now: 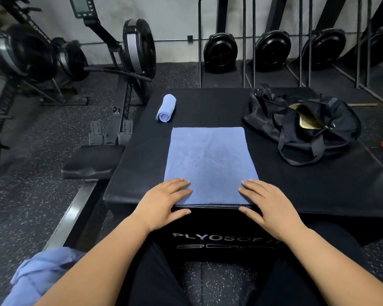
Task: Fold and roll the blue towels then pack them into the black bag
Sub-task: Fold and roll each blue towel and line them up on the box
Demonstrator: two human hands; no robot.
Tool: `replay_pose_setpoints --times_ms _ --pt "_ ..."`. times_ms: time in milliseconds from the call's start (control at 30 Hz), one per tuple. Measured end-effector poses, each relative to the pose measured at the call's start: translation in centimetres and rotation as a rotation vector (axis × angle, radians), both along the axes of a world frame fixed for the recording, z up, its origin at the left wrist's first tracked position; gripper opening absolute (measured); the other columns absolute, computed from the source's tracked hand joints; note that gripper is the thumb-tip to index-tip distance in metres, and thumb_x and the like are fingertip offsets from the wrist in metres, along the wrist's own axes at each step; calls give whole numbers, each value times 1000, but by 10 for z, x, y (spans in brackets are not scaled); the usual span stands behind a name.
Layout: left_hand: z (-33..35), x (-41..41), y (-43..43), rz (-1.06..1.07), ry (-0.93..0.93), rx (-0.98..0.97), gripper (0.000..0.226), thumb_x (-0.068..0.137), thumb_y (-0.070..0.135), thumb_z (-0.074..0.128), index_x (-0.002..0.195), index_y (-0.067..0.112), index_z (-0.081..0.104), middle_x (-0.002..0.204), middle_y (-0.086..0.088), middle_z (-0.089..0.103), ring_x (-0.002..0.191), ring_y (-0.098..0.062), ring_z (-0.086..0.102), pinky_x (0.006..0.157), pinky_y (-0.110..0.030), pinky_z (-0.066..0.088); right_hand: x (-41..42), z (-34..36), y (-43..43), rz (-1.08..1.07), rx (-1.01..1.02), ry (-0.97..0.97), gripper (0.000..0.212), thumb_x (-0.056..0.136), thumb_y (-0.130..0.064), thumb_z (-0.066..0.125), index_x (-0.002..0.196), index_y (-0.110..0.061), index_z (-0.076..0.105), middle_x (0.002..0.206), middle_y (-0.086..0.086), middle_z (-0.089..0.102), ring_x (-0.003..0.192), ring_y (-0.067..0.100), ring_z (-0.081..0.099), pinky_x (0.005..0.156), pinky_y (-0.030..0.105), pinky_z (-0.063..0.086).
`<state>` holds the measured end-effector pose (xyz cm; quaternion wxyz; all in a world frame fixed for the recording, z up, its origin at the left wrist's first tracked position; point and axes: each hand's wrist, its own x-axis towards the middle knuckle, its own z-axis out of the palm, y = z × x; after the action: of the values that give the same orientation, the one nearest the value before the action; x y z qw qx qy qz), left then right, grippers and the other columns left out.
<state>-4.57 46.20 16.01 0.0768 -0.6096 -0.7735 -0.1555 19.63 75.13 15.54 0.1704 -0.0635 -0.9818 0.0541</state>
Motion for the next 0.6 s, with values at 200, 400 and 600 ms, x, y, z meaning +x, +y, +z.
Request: replay_pose_setpoints --times_ms 200,400,600 --pt "2 4 -4 12 8 124 31 94 52 75 109 24 77 124 11 68 113 -15 64 87 -34 57 9 5 -4 -42 -151 146 22 96 -47 72 107 -29 79 123 -16 71 118 13 64 94 41 52" --pt "6 8 -5 73 -34 161 22 95 48 75 100 27 78 115 16 68 105 -11 64 84 -29 55 8 8 -7 -142 -271 142 5 94 -40 73 96 -35 76 113 -24 70 113 7 62 88 42 51" --pt "7 7 -5 110 -81 162 17 94 41 74 102 27 76 112 17 68 102 -11 62 87 -30 52 2 12 -7 -210 -328 148 10 98 -43 64 97 -35 70 100 -23 67 102 9 60 85 37 46"
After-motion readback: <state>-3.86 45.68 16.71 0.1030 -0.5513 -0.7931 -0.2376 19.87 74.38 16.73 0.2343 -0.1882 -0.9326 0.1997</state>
